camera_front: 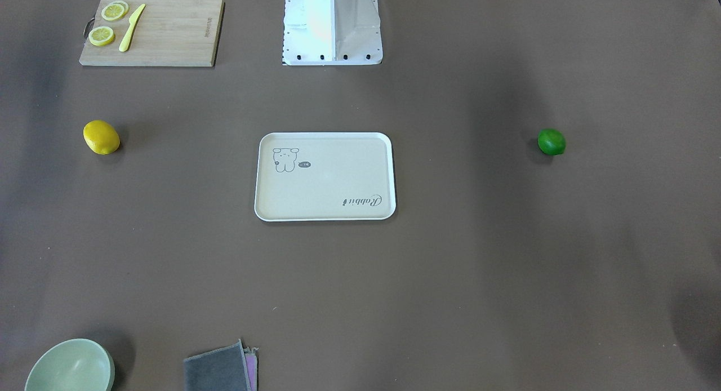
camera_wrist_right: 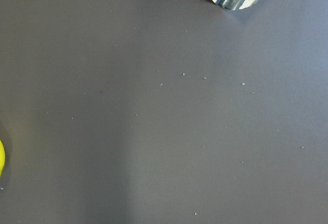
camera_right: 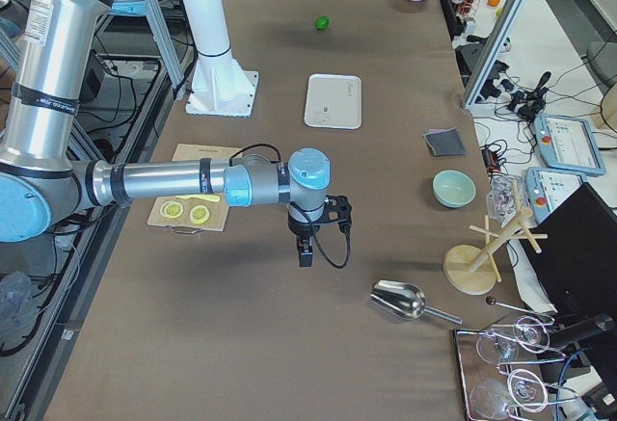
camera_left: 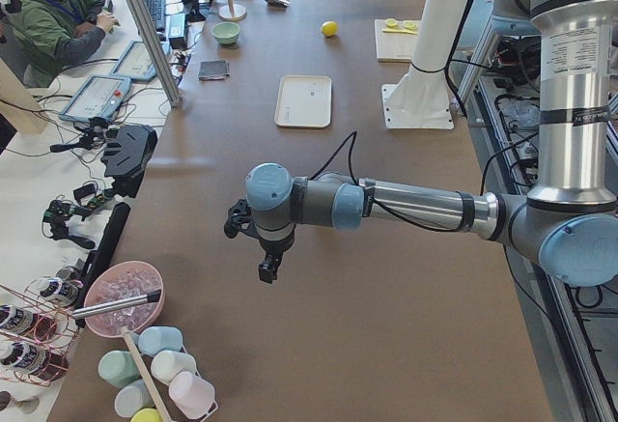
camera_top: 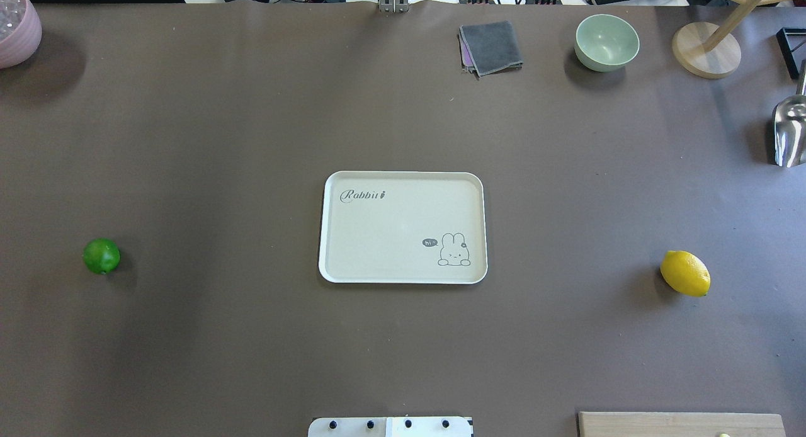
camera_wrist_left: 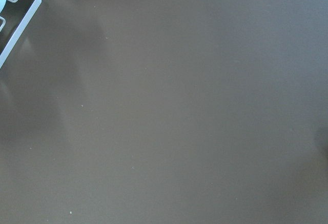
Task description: Place all lemons on tray
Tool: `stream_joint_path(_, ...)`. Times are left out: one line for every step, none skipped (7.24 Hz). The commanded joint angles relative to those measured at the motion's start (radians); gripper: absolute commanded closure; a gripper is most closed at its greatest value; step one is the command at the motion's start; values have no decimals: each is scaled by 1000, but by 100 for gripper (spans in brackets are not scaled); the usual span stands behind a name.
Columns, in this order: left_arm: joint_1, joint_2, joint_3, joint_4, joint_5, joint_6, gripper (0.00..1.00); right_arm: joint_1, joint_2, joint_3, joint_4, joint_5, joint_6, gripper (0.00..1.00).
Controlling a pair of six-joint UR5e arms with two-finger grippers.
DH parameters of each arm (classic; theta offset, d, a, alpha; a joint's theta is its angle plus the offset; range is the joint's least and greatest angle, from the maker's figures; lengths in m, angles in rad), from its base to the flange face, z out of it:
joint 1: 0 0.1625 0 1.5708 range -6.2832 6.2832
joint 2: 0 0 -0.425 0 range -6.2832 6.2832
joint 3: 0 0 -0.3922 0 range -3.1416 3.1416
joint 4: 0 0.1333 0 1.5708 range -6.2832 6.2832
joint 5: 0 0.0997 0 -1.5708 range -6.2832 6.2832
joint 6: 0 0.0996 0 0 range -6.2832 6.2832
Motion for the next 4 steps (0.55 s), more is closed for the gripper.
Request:
stream_joint_path(2, 16, -1, -1, 0, 2, 1, 0, -5, 2, 0, 0, 0, 0)
stream_joint_path(0, 29, -15, -1, -1, 2, 1, 0, -6, 2, 0, 0, 0, 0)
stream_joint_path(2, 47, -50, -3, -1, 2, 1, -2, -6, 2, 0, 0, 0, 0)
stream_joint_path(2, 49, -78, -1, 2, 0, 1, -2, -6, 2, 0, 2, -2, 0)
